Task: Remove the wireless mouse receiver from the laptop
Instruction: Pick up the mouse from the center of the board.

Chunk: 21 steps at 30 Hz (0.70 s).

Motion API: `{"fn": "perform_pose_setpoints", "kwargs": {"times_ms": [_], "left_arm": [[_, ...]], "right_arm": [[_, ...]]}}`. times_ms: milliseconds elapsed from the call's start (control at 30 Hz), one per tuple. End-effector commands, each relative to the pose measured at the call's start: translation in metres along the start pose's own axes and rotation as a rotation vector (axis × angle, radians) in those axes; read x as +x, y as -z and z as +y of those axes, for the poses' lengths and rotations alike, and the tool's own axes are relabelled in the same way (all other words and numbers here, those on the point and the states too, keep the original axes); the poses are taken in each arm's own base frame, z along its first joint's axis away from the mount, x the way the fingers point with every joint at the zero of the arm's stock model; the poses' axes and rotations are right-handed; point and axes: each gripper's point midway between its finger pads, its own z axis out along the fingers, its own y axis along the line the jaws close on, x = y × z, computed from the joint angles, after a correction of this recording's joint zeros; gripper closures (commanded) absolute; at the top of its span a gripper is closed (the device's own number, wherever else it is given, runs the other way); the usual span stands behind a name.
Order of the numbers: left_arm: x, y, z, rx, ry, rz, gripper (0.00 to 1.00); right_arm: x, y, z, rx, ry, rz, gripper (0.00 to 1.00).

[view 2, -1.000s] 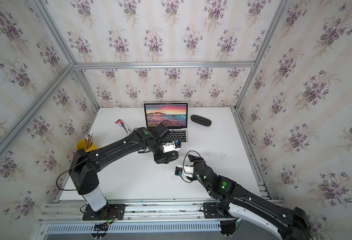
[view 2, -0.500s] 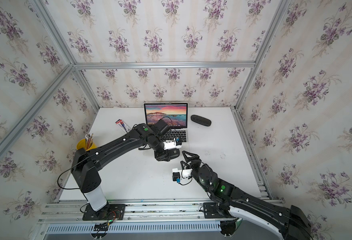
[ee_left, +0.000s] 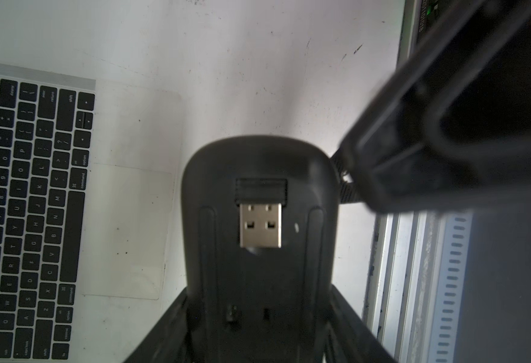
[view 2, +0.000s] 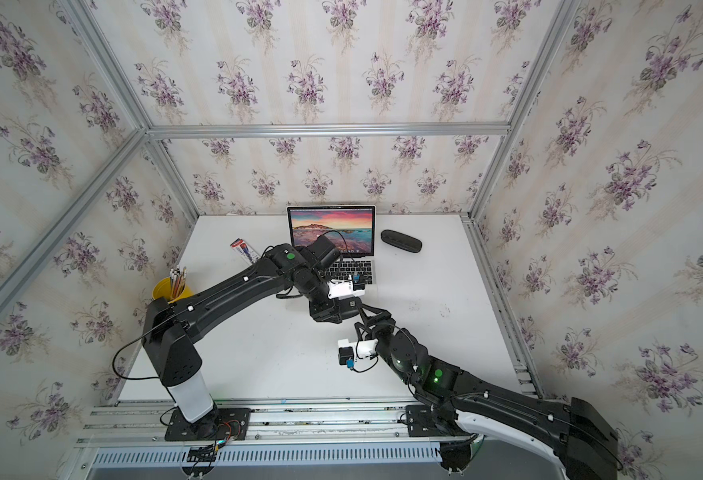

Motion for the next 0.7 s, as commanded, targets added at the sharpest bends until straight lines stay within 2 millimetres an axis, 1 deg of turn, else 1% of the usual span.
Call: {"fn": "perform_pose_setpoints", "kwargs": {"times_ms": [0,100,233,333,467,667], "left_arm": [[-0.001,0.006,-0.007,0.017,-0.028,0.001,0.56],[-0.002,0.008,-0.008,0.015,-0.037,0.006,0.55],[-0.001,0.009,-0.009,0.014,-0.042,0.008,0.55],[-0.002,0.009,-0.01,0.014,-0.043,0.008,0.55],[-0.004,0.01,-0.01,0.015,-0.046,0.004,0.55],[-0.008,0.011,-0.012,0.023,-0.055,0.0,0.54]], "right_arm": [[0.002,-0.003,-0.02,0.082,0.017,0.053,0.3],[0.004,-0.007,-0.023,0.103,0.054,0.088,0.32],[0.005,-0.008,-0.027,0.119,0.058,0.109,0.33],[0.005,-0.008,-0.027,0.121,0.057,0.108,0.36],[0.001,-0.007,-0.025,0.115,0.061,0.094,0.42],[-0.005,-0.009,-0.02,0.097,0.069,0.076,0.45]]}}
